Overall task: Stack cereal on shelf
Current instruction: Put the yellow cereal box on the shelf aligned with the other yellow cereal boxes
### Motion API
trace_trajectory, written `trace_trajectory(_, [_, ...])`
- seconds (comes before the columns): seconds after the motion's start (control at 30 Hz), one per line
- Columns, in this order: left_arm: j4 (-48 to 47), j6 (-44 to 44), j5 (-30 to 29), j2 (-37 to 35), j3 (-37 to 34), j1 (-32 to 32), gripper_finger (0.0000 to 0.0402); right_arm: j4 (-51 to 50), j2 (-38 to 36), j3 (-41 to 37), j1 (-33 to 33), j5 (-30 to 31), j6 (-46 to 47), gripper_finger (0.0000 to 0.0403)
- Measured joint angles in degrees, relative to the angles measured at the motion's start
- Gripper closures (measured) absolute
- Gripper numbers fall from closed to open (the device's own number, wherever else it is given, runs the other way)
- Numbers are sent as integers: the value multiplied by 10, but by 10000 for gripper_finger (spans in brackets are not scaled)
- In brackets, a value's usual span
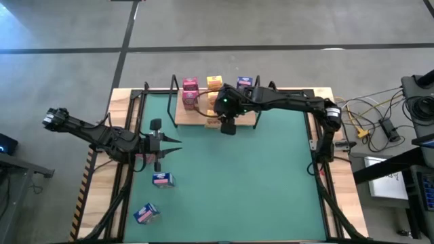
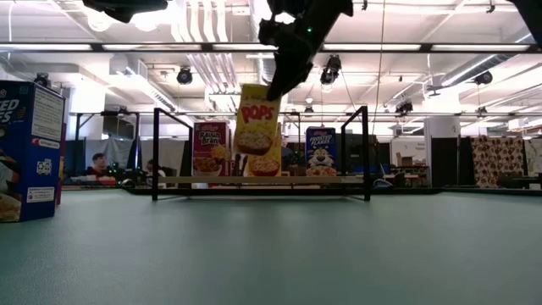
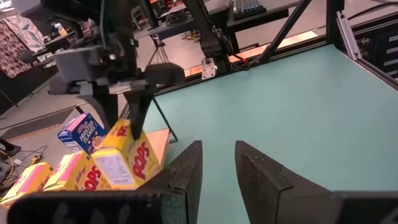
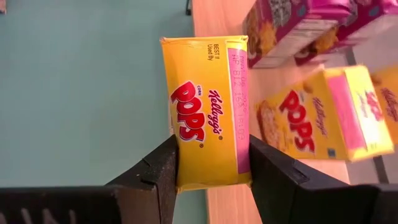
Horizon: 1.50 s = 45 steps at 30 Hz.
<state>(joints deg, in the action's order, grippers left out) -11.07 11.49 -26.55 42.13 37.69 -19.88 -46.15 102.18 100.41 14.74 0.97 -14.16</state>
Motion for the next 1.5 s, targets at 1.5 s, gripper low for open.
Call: trace_trajectory(1.5, [-5,-6,0,18,0,0,324,-134,131,165,40,20,-31,243])
